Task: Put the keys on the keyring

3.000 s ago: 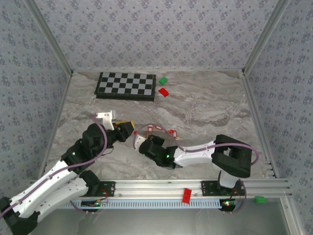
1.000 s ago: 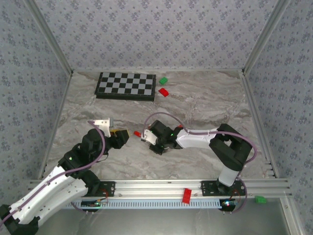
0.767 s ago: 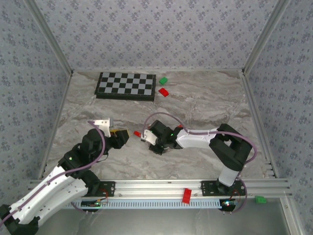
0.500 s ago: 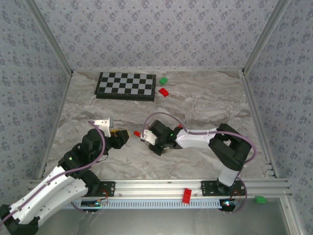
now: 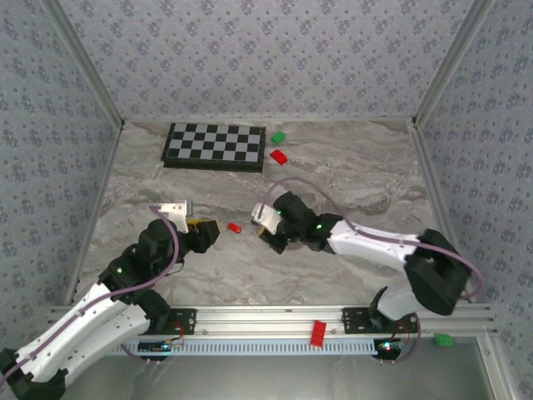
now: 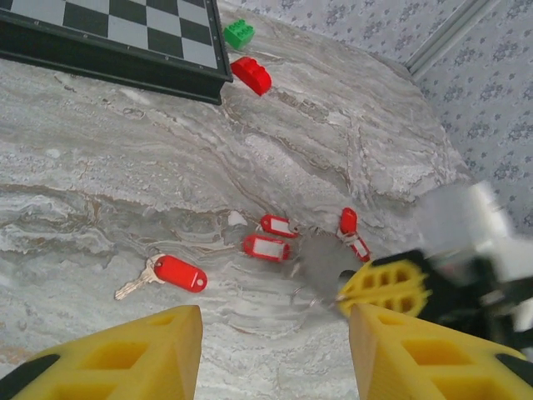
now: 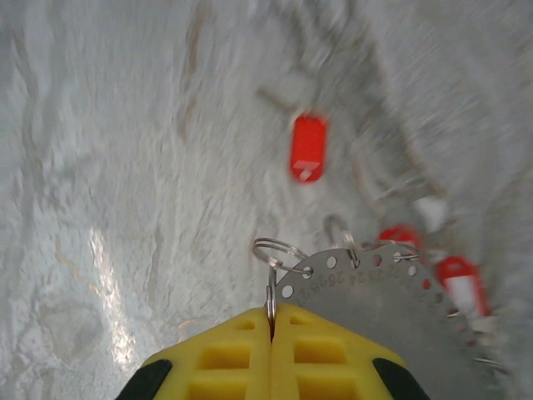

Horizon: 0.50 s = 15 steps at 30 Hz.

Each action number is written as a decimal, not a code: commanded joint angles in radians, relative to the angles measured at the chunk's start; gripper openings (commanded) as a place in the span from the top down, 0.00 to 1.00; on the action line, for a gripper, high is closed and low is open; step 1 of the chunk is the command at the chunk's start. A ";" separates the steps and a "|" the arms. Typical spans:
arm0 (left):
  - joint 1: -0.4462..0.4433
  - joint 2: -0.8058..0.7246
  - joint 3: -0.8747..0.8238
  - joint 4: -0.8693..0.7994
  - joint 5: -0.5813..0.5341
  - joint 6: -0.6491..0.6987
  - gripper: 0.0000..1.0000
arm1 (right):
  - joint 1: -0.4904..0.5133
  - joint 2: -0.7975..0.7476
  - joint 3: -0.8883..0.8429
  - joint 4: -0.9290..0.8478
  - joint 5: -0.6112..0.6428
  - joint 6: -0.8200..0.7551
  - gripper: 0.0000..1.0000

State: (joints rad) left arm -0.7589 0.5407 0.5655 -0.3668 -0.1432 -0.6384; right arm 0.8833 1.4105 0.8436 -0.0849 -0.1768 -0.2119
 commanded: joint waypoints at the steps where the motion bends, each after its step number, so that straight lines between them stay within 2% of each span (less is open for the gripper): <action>1: 0.007 0.020 0.029 0.070 0.012 0.034 0.50 | -0.056 -0.111 -0.025 0.047 -0.056 0.044 1.00; 8: 0.007 0.153 0.095 0.131 0.065 0.060 0.50 | -0.223 -0.288 -0.097 0.217 -0.192 0.168 1.00; 12: 0.007 0.247 0.136 0.183 0.100 0.081 0.49 | -0.310 -0.328 -0.125 0.325 -0.302 0.255 1.00; 15: 0.007 0.321 0.177 0.213 0.114 0.101 0.48 | -0.342 -0.343 -0.134 0.373 -0.339 0.293 1.00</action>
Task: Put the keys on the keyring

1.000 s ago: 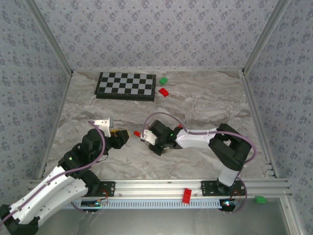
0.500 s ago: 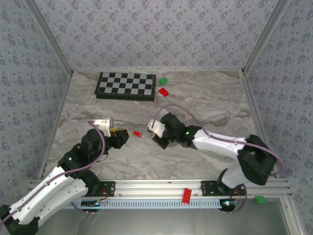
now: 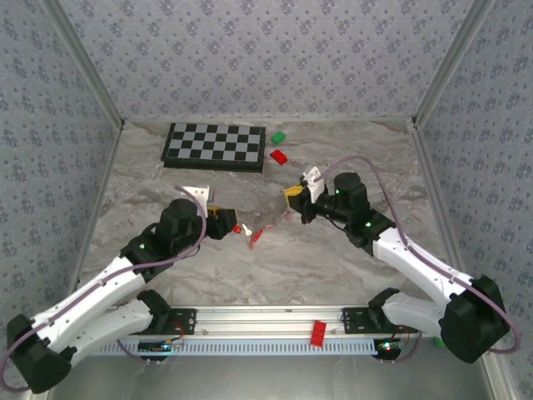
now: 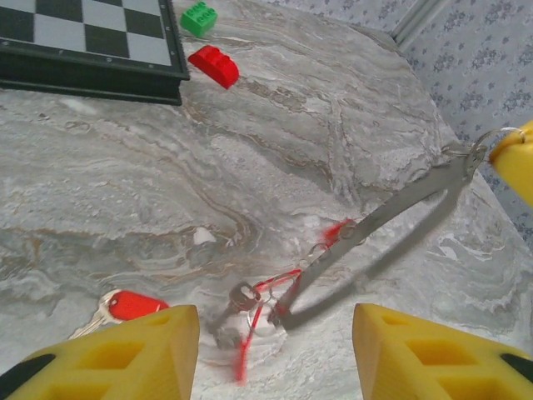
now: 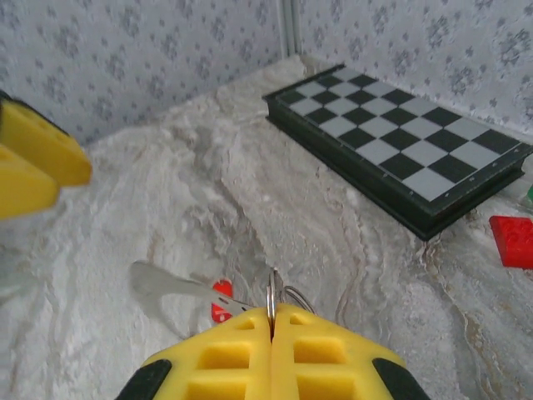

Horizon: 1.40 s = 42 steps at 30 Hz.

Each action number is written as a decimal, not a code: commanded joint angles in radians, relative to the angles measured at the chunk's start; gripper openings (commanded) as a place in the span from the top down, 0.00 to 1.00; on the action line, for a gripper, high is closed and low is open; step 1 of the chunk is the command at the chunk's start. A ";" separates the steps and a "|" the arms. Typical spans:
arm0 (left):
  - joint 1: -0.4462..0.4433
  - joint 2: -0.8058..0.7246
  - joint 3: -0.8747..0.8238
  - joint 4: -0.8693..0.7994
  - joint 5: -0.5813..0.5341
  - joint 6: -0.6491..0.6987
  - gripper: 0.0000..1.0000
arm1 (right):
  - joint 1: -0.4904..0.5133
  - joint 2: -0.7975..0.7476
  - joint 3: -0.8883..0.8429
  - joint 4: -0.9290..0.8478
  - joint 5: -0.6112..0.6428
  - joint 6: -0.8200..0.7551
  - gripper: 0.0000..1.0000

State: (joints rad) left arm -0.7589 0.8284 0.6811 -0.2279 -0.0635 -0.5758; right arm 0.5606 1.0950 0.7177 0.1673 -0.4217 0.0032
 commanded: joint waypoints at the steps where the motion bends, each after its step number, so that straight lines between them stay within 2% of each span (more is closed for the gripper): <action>1: 0.006 0.060 0.083 0.075 0.041 0.044 0.48 | -0.028 -0.031 -0.009 0.135 -0.112 0.091 1.00; 6: 0.008 0.168 0.200 0.058 0.103 0.090 0.48 | -0.090 -0.025 -0.006 0.256 -0.223 0.215 1.00; 11: 0.010 0.227 0.290 0.045 0.151 0.131 0.48 | -0.158 0.025 0.022 0.412 -0.388 0.384 1.00; 19: 0.022 0.251 0.336 0.050 0.190 0.134 0.48 | -0.207 0.167 0.049 0.732 -0.506 0.706 1.00; 23: 0.021 0.239 0.324 0.064 0.196 0.121 0.48 | -0.238 0.268 0.080 0.938 -0.496 0.981 1.00; 26: 0.023 0.233 0.321 0.068 0.197 0.112 0.48 | -0.253 0.340 0.103 1.036 -0.444 1.176 1.00; 30: 0.025 0.226 0.307 0.077 0.192 0.092 0.48 | -0.256 0.415 0.127 1.108 -0.408 1.341 1.00; 33: 0.026 0.218 0.301 0.078 0.192 0.085 0.48 | -0.252 0.436 0.142 1.101 -0.404 1.368 1.00; 42: 0.027 0.198 0.299 0.058 0.190 0.086 0.48 | -0.237 0.373 0.145 0.934 -0.436 1.213 1.00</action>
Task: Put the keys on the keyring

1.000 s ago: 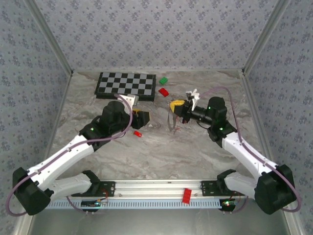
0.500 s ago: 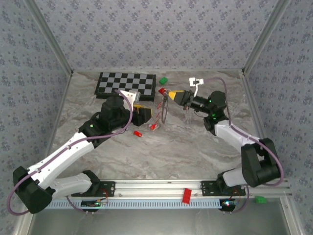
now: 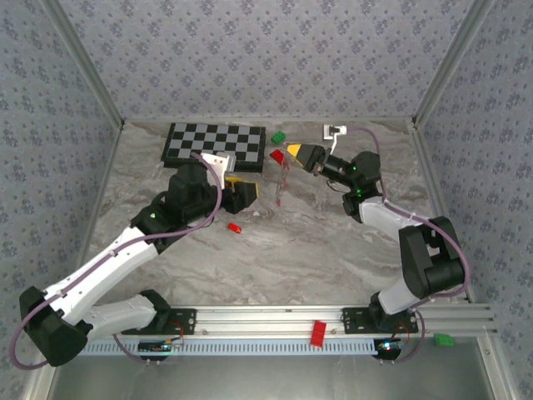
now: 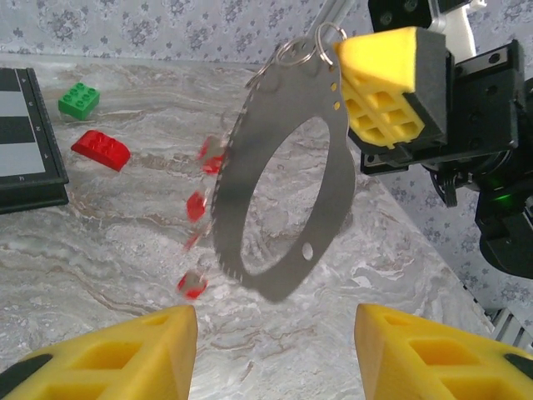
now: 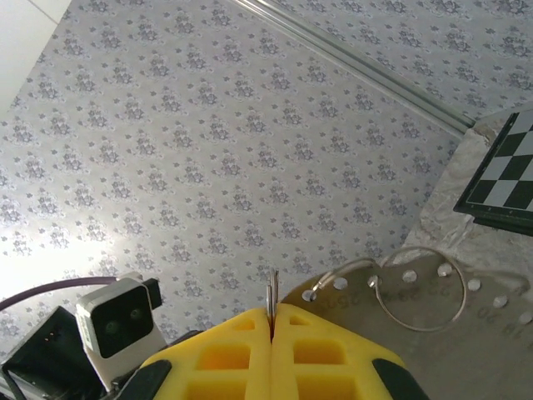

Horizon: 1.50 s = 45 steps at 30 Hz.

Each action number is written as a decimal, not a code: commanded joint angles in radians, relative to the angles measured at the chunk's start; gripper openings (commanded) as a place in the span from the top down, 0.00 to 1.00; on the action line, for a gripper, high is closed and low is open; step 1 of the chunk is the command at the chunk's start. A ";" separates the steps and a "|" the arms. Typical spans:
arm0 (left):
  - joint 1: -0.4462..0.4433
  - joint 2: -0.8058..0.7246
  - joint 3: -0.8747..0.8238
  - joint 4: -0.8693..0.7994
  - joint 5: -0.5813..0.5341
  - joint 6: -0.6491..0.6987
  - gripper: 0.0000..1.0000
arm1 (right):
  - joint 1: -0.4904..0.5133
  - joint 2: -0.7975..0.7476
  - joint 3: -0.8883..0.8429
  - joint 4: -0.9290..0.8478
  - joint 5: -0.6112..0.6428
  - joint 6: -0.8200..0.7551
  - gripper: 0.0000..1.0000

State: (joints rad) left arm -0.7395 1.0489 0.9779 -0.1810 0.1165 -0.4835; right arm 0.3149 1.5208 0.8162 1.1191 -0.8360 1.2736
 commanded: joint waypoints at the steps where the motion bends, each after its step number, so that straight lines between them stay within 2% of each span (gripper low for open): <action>1: 0.007 -0.023 0.004 0.009 0.010 -0.002 0.48 | 0.010 -0.059 0.052 -0.040 -0.041 -0.095 1.00; 5: 0.009 -0.023 0.004 0.021 -0.004 0.011 0.48 | 0.017 -0.111 0.062 -0.247 -0.078 -0.309 1.00; 9: 0.009 -0.032 -0.026 0.081 -0.027 0.033 0.50 | 0.046 -0.179 0.068 -0.492 -0.089 -0.593 1.00; 12: 0.009 -0.031 -0.025 0.097 -0.004 0.057 0.50 | 0.064 -0.224 0.047 -0.539 -0.095 -0.708 1.00; 16: 0.009 -0.024 -0.031 0.163 0.080 0.058 0.50 | 0.082 -0.245 0.006 -0.445 -0.108 -0.692 1.00; 21: 0.009 0.004 -0.035 0.275 0.183 0.021 0.52 | 0.104 -0.222 -0.005 -0.285 -0.157 -0.584 1.00; 27: 0.013 0.037 -0.018 0.322 0.223 -0.017 0.57 | 0.111 -0.218 -0.034 -0.166 -0.169 -0.515 1.00; 33: 0.046 0.049 -0.046 0.429 0.302 -0.102 0.60 | 0.123 -0.214 -0.042 -0.137 -0.176 -0.501 1.00; 45: 0.051 0.075 -0.052 0.497 0.390 -0.136 0.64 | 0.131 -0.217 -0.042 -0.140 -0.178 -0.496 1.00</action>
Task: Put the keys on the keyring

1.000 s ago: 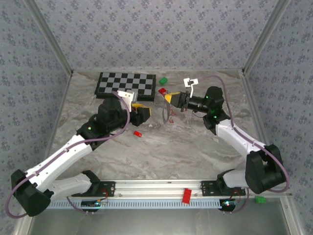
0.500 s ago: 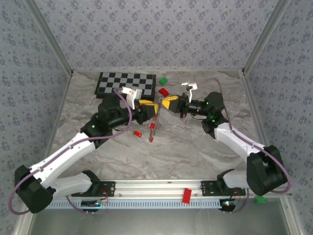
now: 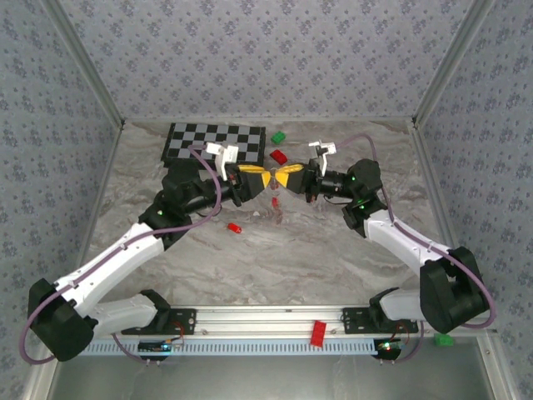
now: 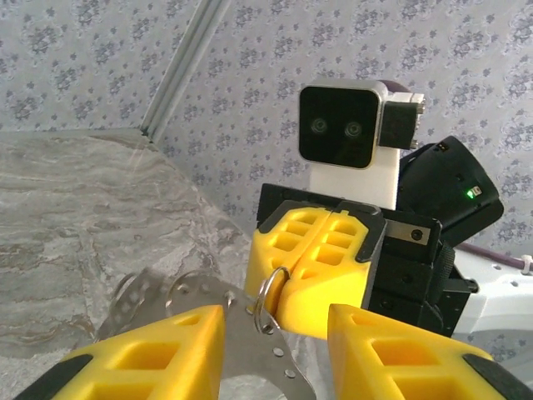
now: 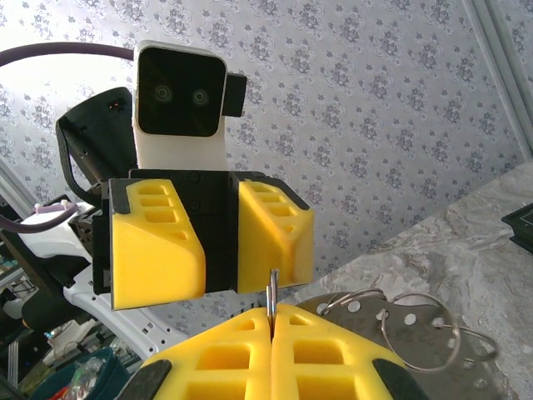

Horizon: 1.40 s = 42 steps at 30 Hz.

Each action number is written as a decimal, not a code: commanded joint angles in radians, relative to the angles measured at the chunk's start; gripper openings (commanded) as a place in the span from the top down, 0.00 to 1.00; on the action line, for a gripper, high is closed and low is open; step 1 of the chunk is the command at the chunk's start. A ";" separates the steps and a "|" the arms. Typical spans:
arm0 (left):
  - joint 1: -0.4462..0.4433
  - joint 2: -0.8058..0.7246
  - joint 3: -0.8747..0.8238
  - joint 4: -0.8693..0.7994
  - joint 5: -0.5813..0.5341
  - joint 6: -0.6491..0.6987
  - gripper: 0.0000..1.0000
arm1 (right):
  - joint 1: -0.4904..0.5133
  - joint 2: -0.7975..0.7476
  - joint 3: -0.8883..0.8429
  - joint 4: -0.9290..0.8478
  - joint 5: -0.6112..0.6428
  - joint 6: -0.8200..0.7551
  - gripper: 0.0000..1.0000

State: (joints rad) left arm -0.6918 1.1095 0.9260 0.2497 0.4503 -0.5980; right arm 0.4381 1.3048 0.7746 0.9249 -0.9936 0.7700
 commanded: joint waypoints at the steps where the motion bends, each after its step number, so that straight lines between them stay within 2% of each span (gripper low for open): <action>1: 0.003 0.018 0.003 0.068 0.061 -0.022 0.64 | 0.008 -0.002 -0.001 0.054 -0.022 0.008 1.00; 7: 0.005 0.042 0.014 0.056 0.066 -0.027 0.67 | 0.011 -0.007 0.000 0.058 -0.031 0.012 1.00; 11: 0.004 0.040 0.010 0.070 0.065 -0.034 0.73 | 0.012 -0.009 -0.002 0.056 -0.038 0.012 1.00; 14: 0.004 0.040 0.011 0.077 0.067 -0.034 0.78 | 0.016 -0.009 -0.005 0.055 -0.043 0.009 1.00; 17: 0.002 0.045 0.011 0.084 0.074 -0.035 0.89 | 0.017 -0.009 -0.006 0.055 -0.046 0.009 1.00; 25: 0.002 0.052 0.009 0.090 0.114 -0.034 0.86 | 0.017 -0.007 -0.007 0.054 -0.042 0.007 1.00; 26: 0.003 0.052 0.006 0.092 0.117 -0.034 0.90 | 0.017 -0.006 -0.007 0.053 -0.042 0.006 1.00; 27: 0.003 0.052 0.006 0.094 0.120 -0.033 0.98 | 0.017 -0.006 -0.006 0.054 -0.041 0.005 1.00; 28: 0.002 0.050 0.006 0.089 0.119 -0.031 1.00 | 0.017 -0.004 -0.007 0.053 -0.040 0.005 1.00; 32: 0.003 0.041 0.025 0.020 0.104 0.018 1.00 | 0.007 -0.011 -0.007 0.010 -0.045 -0.011 0.89; 34: 0.002 0.034 0.047 -0.041 0.088 0.055 1.00 | -0.013 -0.031 -0.015 -0.044 -0.040 -0.036 0.74; 35: 0.003 0.032 0.059 -0.078 0.081 0.076 1.00 | -0.026 -0.049 -0.021 -0.077 -0.032 -0.056 0.70; 42: 0.003 0.027 0.140 -0.274 0.078 0.197 1.00 | -0.043 -0.196 -0.004 -0.475 0.064 -0.336 0.68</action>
State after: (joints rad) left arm -0.6872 1.1595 0.9871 0.0486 0.5266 -0.4839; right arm 0.3904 1.1610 0.7486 0.6319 -0.9737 0.5827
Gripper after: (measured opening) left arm 0.047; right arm 0.324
